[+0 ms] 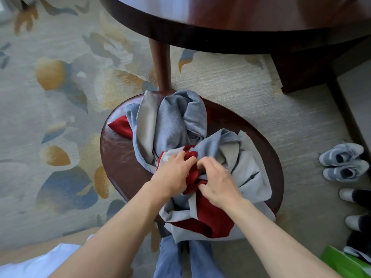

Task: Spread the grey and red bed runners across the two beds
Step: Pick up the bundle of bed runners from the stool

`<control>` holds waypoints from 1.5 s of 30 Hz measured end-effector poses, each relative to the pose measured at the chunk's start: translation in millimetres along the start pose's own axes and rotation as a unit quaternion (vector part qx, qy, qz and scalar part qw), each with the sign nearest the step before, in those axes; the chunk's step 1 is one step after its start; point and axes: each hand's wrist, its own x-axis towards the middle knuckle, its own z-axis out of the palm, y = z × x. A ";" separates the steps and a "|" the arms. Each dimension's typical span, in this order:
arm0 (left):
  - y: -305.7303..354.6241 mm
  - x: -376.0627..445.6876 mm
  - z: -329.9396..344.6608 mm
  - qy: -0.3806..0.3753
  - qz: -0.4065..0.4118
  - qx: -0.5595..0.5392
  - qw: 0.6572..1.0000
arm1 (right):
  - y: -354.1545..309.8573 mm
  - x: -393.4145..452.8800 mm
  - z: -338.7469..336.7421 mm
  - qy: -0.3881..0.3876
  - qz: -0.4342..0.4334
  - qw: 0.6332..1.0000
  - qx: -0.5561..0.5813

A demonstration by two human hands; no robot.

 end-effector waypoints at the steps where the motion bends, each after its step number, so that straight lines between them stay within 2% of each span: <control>1: 0.4 -1.6 2.4 0.014 0.004 0.012 1.000 | 5.5 -0.6 0.1 0.005 0.010 0.999 -0.039; 6: -5.0 -16.9 7.2 0.030 0.059 0.001 0.998 | 23.9 13.7 -0.6 -0.112 0.030 0.974 -0.193; 10: -11.7 -25.8 12.1 0.058 0.045 0.025 0.997 | 10.3 30.8 6.0 -0.202 0.043 0.965 -0.164; 15: -4.7 -30.9 33.4 0.023 -0.032 -0.040 0.998 | 1.5 25.5 3.7 -0.187 0.068 0.977 -0.079; 17: 2.4 -29.6 43.2 0.068 -0.021 -0.101 0.992 | -2.4 24.6 -5.1 -0.174 0.052 0.980 -0.079; 20: 6.1 -29.5 53.0 0.178 -0.019 -0.207 0.962 | -5.9 21.0 -17.2 -0.154 0.021 0.985 -0.073; 22: 3.8 -33.1 49.0 0.189 -0.040 -0.232 0.953 | -6.3 16.7 -25.0 -0.142 0.002 0.986 -0.082; 26: -2.1 -48.0 23.9 0.170 -0.018 -0.196 0.966 | -3.6 8.7 -39.4 -0.154 -0.030 0.977 -0.145; 30: -8.0 -76.5 -4.6 0.172 -0.022 -0.159 0.972 | -28.6 5.8 -40.9 -0.183 -0.022 0.977 -0.104; 35: -24.0 -127.1 -34.8 0.230 -0.041 -0.167 0.958 | -87.8 5.3 -33.3 -0.149 -0.031 0.987 -0.054; 45: -40.7 -238.2 -84.6 0.360 -0.141 -0.150 0.910 | -219.3 6.8 -49.7 -0.134 -0.186 0.967 -0.114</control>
